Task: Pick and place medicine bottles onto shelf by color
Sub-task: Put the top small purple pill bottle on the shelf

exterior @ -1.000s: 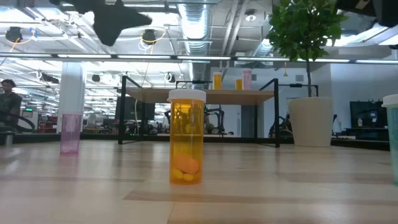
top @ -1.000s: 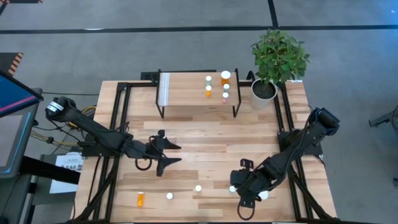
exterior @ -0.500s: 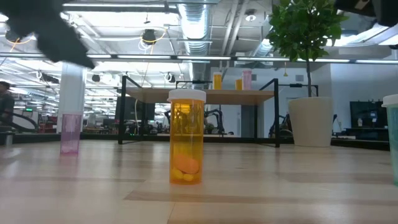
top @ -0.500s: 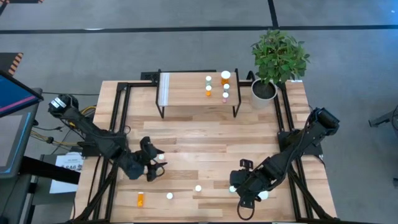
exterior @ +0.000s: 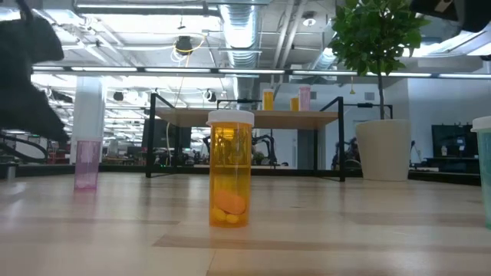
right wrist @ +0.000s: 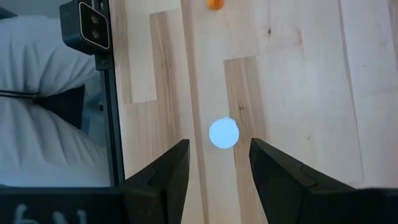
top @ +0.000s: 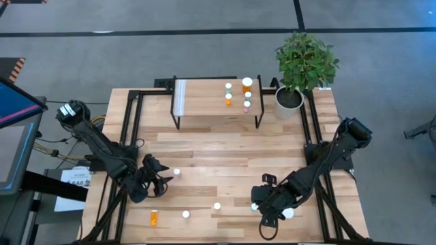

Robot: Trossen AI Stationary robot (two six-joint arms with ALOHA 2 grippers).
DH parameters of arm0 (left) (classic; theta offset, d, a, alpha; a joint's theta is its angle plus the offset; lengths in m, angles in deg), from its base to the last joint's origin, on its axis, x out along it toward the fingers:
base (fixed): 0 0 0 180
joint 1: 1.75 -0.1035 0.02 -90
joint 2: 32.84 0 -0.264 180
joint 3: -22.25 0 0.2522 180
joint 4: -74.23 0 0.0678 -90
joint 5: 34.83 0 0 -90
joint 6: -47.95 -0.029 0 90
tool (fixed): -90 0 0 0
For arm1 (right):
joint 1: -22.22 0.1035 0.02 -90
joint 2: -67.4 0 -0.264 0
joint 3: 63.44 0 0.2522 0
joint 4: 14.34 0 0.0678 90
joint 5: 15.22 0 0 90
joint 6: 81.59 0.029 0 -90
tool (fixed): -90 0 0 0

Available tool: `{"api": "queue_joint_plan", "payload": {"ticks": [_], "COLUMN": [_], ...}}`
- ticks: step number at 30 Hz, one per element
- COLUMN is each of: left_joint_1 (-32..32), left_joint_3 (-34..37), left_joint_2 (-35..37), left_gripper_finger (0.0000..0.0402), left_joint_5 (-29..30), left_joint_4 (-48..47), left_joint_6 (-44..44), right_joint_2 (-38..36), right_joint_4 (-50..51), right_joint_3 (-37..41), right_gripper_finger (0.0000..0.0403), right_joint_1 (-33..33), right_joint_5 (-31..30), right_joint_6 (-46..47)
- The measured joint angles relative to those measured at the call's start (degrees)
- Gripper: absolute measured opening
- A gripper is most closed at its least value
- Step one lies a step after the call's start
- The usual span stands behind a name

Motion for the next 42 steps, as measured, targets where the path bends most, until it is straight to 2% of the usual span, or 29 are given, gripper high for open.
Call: {"api": "queue_joint_plan", "payload": {"ticks": [5,10,20,26,31,42], "left_joint_1": [0.0,0.0,-3.2,-5.5,-5.8,-5.9], "left_joint_3": [3.4,3.8,3.8,3.7,3.7,3.7], "left_joint_2": [-2.4,-8.0,-19.0,-22.6,-23.1,-23.0], "left_gripper_finger": [0.0231,0.0235,0.0303,0.0310,0.0287,0.0177], "left_joint_5": [-0.7,1.9,3.5,4.6,4.4,3.6], "left_joint_4": [7.9,13.0,21.7,25.9,26.8,26.8], "left_joint_6": [0.5,0.2,0.6,-2.7,-5.2,-6.1], "right_joint_2": [0.0,0.0,0.0,0.0,0.0,0.0], "right_joint_4": [-0.1,-1.2,-1.7,-1.7,-1.7,-1.7], "right_joint_3": [0.0,0.0,0.0,0.0,0.0,0.0], "right_gripper_finger": [0.0187,0.0187,0.0187,0.0187,0.0187,0.0187], "right_joint_1": [-0.3,-0.7,-0.7,-0.7,-0.7,-0.9], "right_joint_5": [0.0,0.1,0.1,0.1,0.1,0.1], "right_joint_6": [0.0,0.0,0.0,0.0,0.0,-0.6]}}
